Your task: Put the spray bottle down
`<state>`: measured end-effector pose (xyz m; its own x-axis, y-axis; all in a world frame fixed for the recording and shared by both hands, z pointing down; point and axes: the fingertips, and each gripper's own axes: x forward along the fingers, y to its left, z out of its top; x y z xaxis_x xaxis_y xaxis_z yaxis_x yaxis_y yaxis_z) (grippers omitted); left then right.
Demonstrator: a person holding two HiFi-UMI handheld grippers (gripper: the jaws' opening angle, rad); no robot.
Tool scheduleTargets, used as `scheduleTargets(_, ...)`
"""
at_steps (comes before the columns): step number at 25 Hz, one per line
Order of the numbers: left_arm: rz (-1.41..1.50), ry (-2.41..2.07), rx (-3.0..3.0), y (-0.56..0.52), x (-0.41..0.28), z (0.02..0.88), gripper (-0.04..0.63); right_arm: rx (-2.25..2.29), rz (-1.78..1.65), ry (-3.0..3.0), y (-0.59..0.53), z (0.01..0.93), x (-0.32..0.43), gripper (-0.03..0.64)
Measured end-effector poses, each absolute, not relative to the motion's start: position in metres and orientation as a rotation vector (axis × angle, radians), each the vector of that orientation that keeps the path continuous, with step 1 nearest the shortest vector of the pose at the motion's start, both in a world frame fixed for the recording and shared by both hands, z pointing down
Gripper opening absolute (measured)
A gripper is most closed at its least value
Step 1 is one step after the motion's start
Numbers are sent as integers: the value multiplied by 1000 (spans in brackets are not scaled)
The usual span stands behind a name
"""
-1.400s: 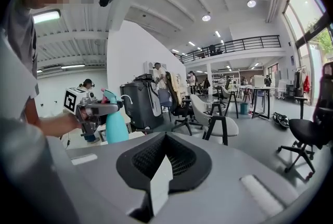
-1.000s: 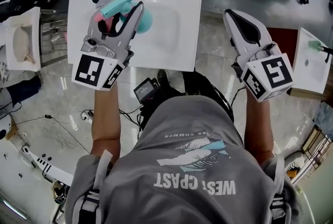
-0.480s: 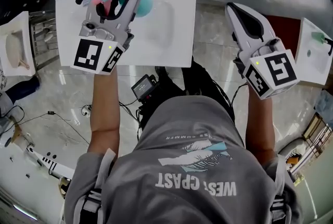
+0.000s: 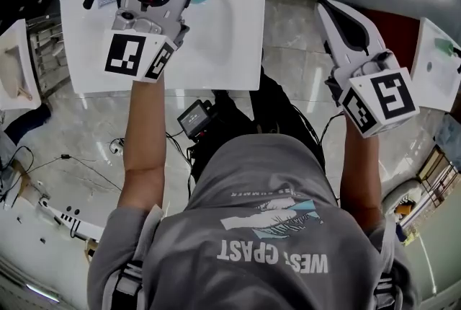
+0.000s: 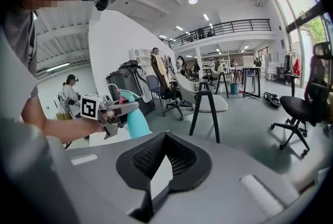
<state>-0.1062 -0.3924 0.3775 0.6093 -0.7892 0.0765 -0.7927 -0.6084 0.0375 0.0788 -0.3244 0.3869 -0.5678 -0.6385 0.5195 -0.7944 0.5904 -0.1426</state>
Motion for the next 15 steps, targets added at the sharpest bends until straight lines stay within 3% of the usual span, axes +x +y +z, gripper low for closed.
scheduleTargets(15, 46, -1374, 2752, -427, -94, 437, 139, 1117, 573, -2348, -337, 429, 79, 2)
